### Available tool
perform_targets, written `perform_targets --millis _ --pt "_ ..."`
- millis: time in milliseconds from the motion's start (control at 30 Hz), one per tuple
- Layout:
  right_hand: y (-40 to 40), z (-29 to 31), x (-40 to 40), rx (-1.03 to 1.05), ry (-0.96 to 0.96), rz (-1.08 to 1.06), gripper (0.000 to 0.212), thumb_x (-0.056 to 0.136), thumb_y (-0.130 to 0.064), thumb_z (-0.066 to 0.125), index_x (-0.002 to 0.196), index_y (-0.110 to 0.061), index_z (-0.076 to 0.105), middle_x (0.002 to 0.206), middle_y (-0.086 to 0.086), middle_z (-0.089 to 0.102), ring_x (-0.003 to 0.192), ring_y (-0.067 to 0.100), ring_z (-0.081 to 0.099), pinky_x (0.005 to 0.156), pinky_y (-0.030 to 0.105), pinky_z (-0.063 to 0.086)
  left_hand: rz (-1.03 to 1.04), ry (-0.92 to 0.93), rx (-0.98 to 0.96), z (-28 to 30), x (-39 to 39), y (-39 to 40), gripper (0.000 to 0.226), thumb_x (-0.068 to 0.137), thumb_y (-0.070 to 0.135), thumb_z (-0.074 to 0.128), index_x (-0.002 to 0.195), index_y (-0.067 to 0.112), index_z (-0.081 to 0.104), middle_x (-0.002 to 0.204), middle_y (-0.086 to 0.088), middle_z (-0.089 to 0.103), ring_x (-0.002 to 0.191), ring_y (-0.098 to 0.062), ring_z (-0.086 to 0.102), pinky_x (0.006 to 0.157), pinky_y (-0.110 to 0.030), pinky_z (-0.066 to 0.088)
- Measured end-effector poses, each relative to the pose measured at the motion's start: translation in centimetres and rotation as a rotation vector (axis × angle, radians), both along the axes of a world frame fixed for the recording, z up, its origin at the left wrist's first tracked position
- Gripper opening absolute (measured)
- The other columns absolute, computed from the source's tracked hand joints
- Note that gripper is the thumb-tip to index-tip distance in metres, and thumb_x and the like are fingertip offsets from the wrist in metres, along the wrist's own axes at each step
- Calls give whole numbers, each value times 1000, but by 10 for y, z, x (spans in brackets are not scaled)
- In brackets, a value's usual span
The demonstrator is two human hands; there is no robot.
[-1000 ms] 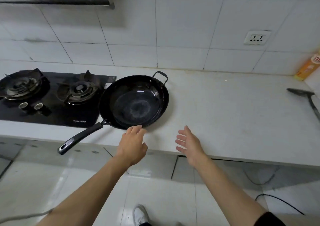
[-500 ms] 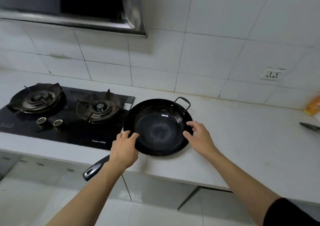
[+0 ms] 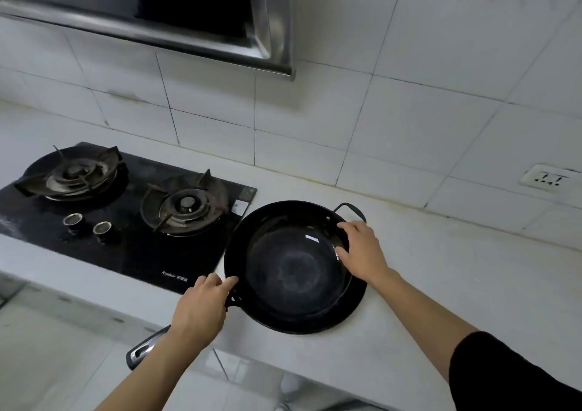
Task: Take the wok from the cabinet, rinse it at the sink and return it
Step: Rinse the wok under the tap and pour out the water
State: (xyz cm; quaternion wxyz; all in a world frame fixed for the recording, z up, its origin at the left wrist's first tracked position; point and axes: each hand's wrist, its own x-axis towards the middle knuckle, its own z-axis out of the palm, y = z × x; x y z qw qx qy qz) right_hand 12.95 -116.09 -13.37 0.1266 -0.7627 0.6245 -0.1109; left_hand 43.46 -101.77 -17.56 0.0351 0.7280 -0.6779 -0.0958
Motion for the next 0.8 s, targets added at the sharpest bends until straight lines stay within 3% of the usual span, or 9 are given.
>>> perform_targets --millis 200,333,467,567,800 --pt "-73 -26 -12 -10 202 -4 70 81 -32 71 142 -23 38 149 12 31 135 32 30 108 44 33 16 -15 39 -3 -8 -14 59 88 17 55 141 36 36 110 9 54 100 -14 51 69 -25 47" --pt "-99 -43 -16 3 346 38 75 79 -30 73 142 -21 34 148 17 27 129 35 35 103 45 37 17 -58 86 -7 -12 -14 54 87 26 53 138 39 39 120 9 51 107 -16 48 82 -29 45" --pt "-114 -49 -18 -13 326 76 68 80 -12 65 142 -17 36 145 18 31 121 36 41 97 43 43 84 -94 127 -11 -11 -9 57 90 15 49 138 40 33 114 6 49 100 -18 50 71 -29 43" --pt "-120 -48 -18 -5 314 87 65 78 -11 65 139 -16 41 139 17 36 115 35 43 92 43 44 76 -103 142 -11 -11 -6 60 91 11 49 139 39 27 107 4 51 96 -20 50 64 -30 42" --pt "-126 -34 -10 26 277 112 64 78 -14 62 139 -17 41 133 15 38 111 35 41 91 43 43 26 -174 136 -17 -9 -3 70 81 0 48 139 30 23 105 -2 51 91 -26 48 63 -33 33"
